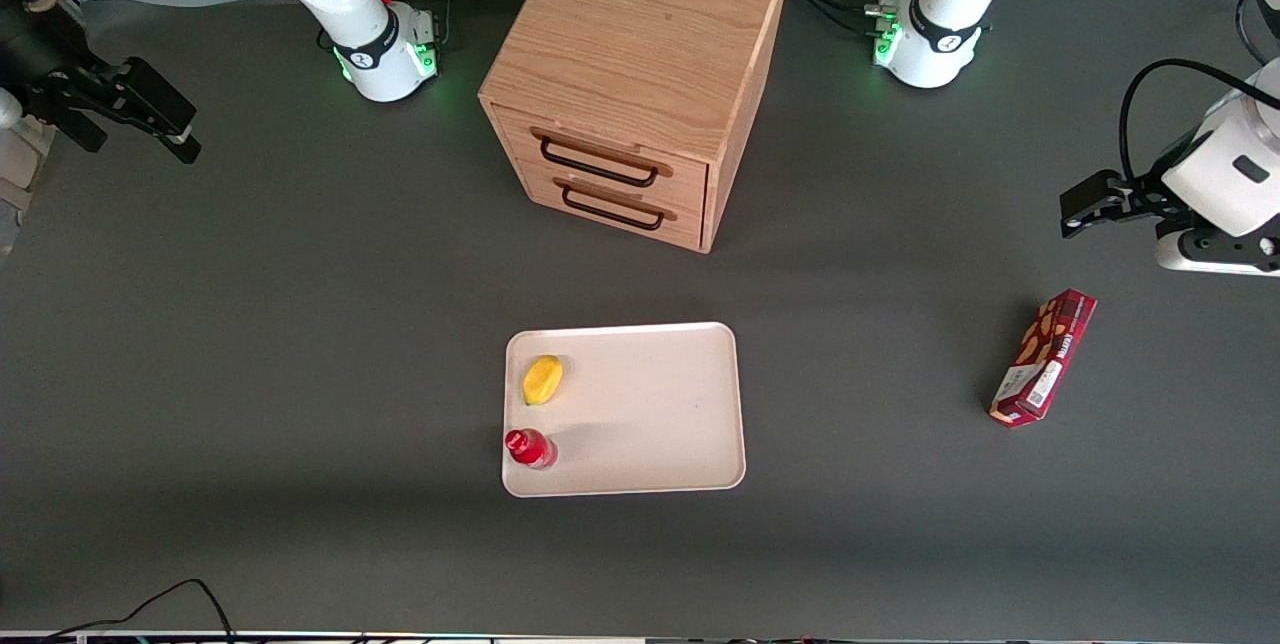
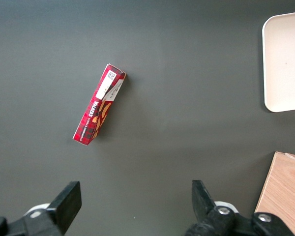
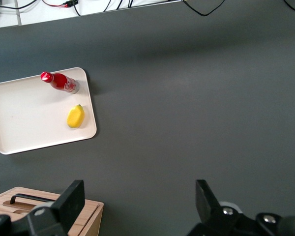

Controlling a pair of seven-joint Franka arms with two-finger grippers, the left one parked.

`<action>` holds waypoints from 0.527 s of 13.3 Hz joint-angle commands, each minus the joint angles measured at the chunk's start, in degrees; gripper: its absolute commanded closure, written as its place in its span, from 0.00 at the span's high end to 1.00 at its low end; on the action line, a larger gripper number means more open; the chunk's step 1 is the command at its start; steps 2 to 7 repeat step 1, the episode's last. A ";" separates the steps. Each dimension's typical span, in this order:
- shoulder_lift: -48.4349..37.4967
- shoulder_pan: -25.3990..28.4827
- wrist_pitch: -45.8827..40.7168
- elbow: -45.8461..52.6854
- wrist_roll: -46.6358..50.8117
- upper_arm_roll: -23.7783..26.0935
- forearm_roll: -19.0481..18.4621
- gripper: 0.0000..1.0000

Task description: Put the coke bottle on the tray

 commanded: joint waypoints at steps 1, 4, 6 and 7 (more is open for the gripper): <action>1.60 -0.79 1.36 0.89 -0.56 -0.01 1.20 1.00; 1.60 -0.79 1.36 0.89 -0.56 -0.01 1.20 1.00; 1.60 -0.79 1.36 0.89 -0.56 -0.01 1.20 1.00; 1.60 -0.79 1.36 0.89 -0.56 -0.01 1.20 1.00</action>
